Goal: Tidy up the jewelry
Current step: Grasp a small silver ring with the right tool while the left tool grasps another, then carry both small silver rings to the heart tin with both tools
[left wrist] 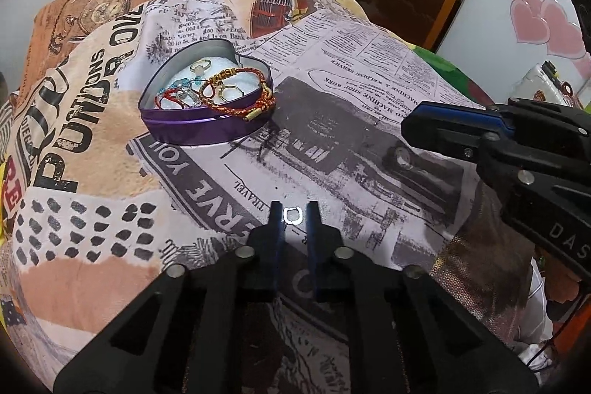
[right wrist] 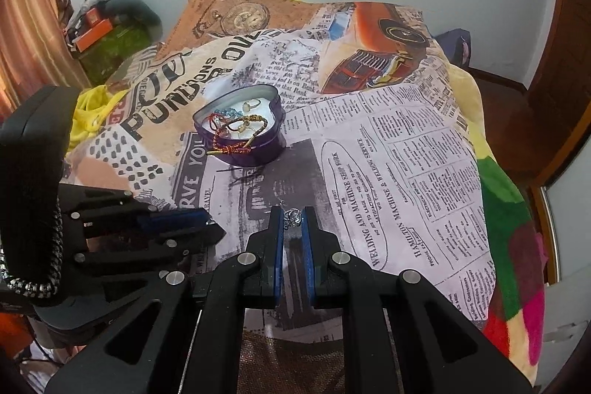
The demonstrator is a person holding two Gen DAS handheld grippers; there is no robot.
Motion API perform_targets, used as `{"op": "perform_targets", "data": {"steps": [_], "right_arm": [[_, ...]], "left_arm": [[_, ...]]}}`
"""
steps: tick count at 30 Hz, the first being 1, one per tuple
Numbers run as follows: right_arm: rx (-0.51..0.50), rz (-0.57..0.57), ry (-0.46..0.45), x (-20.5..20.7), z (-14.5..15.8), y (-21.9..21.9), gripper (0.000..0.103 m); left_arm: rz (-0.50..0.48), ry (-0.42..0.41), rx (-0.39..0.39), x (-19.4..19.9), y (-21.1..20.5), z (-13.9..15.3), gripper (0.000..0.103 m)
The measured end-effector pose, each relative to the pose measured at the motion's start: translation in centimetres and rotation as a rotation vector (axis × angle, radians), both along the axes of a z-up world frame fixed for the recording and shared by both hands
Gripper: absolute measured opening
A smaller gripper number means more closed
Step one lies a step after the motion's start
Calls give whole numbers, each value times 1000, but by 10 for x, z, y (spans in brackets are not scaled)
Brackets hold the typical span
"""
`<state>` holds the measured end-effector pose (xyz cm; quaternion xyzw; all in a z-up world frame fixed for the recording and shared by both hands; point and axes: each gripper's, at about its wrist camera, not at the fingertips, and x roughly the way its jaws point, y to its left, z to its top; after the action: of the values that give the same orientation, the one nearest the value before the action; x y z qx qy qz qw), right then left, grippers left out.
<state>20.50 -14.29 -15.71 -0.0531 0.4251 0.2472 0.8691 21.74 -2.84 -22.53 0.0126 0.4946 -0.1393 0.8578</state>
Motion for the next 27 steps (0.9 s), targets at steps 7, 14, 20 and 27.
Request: {"op": "perform_targets", "data": {"steps": [7,14,20,27], "right_arm": [[-2,5,-13,-5,6,3,9],[1,7,-46,-8,20,4,9],[17,4,-85,-6,34,7,9],[33,15,-128,-1,49,16,9]], "left_arm": [[20,-8,-18,-3,5,5,8],[71,-66,-33,-12,26,28,8],[118,-130,-50,-15,50,53,8],[158,-187,-70,-10,68,72,8]]}}
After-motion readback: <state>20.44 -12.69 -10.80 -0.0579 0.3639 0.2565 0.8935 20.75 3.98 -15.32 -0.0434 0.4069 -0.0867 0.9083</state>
